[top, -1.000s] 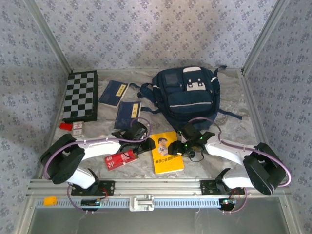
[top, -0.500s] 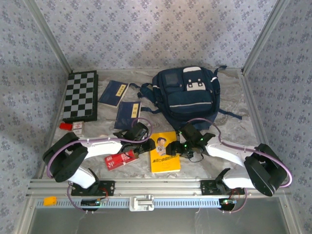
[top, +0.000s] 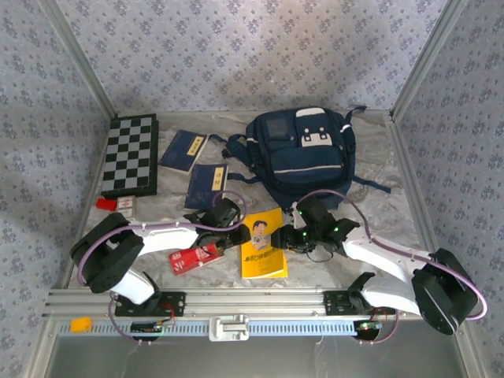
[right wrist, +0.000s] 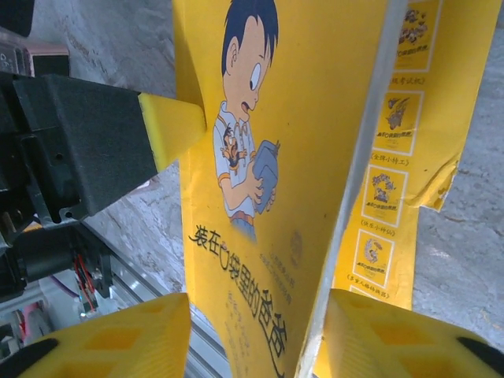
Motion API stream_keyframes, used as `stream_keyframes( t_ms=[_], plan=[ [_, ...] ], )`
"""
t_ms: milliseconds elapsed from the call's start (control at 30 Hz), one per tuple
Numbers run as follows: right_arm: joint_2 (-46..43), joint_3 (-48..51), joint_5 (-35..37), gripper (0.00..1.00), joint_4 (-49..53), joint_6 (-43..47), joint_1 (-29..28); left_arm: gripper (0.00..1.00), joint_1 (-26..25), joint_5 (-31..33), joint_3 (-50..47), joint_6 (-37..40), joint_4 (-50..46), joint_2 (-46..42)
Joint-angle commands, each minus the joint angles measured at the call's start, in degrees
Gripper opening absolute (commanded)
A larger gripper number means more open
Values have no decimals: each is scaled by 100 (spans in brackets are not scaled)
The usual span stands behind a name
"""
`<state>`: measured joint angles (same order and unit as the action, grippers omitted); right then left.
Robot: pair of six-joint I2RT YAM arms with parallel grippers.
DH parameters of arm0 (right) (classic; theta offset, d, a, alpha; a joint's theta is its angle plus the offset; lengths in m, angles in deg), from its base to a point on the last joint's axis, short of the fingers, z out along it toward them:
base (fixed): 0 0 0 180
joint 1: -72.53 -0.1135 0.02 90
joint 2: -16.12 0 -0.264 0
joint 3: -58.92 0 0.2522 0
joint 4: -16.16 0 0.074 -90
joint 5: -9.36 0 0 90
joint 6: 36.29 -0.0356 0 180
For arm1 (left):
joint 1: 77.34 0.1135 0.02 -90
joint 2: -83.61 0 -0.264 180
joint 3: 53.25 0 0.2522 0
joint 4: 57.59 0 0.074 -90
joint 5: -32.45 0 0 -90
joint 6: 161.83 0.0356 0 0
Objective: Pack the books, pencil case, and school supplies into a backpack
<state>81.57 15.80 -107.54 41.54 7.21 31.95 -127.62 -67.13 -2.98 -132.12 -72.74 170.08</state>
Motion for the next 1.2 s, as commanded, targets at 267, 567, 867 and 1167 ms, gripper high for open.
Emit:
stream_keyframes(
  t_ms=[267,567,867,1167],
  plan=[
    [-73,71,-9,17,-127,22,24,32,-61,94,31,83,20,45],
    [-627,-148,368,2,206,-55,-270,39,33,130,190,372,-283,-534],
    [-1244,-1011,326,0,424,47,-299,61,892,-191,530,1207,-1313,-2092],
    [-855,-2115,-404,0,244,252,432,81,2130,-1757,908,1549,-1302,-2792]
  ],
)
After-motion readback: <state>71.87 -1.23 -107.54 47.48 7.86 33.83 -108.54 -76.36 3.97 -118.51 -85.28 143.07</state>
